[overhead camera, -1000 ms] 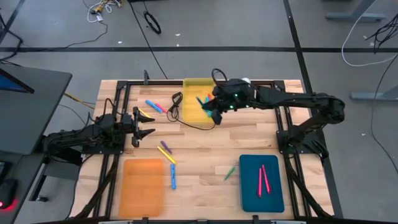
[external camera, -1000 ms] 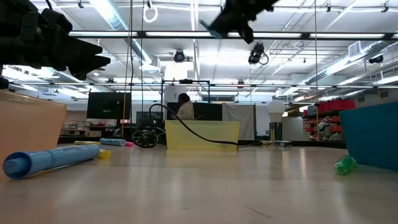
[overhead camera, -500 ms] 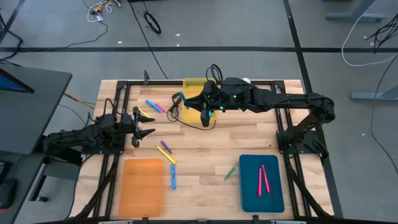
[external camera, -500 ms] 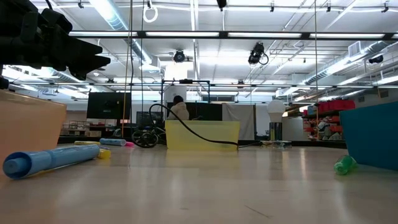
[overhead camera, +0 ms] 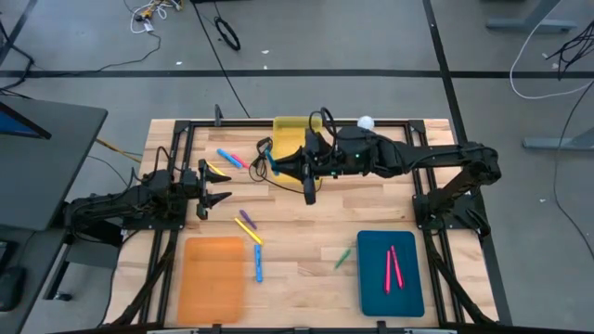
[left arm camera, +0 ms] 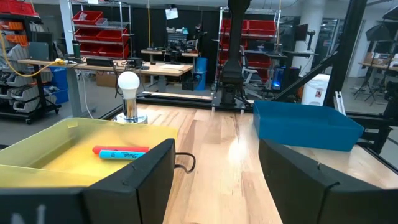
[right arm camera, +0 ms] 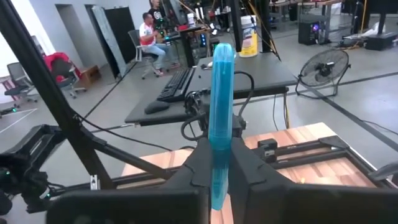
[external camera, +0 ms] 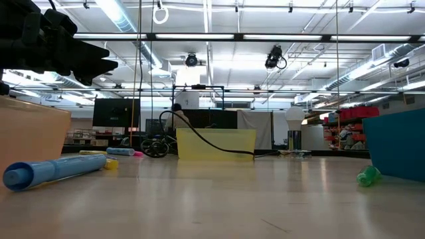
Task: Pick & Place Markers
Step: Put the blue pen into the orange bin
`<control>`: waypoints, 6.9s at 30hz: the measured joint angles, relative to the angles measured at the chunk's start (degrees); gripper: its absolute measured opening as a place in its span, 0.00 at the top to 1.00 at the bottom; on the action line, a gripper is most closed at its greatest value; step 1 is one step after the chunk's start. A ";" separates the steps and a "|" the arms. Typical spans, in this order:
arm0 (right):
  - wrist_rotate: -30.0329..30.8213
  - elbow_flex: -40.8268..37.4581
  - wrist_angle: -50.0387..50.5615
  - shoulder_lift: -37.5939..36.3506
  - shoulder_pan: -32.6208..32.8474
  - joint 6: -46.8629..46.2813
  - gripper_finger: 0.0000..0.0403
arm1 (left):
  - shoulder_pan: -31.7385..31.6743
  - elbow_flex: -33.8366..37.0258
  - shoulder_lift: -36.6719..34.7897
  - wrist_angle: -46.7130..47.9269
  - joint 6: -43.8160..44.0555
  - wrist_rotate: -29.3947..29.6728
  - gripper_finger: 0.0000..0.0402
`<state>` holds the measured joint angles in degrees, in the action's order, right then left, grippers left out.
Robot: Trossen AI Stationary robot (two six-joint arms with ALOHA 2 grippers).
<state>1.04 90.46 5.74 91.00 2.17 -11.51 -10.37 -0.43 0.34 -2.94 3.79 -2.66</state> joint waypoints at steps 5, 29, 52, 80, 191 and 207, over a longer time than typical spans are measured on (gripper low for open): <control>0.00 0.01 0.22 0.00 0.00 0.00 0.96 | 0.00 0.02 0.02 0.00 0.00 0.01 0.41; -0.04 0.00 -4.30 -0.07 -0.02 1.73 0.96 | 0.00 -23.62 11.78 7.01 4.55 -4.57 0.41; -0.50 0.00 -4.36 -4.98 -0.09 8.06 0.96 | 0.89 -68.57 56.46 7.10 8.35 -8.10 0.41; -0.67 0.00 -0.93 -5.03 0.17 10.75 0.96 | 6.82 -81.07 72.19 6.99 3.04 -5.07 0.67; -0.43 0.00 0.73 -9.68 0.01 14.16 0.75 | 48.03 -80.98 73.61 92.43 120.84 2.92 0.89; -0.45 0.00 2.46 -9.68 0.01 13.97 0.75 | 48.24 -75.92 79.56 85.24 121.59 2.80 0.89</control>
<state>0.59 90.45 8.19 81.32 2.18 2.46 37.87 -76.34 79.90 82.30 125.38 0.15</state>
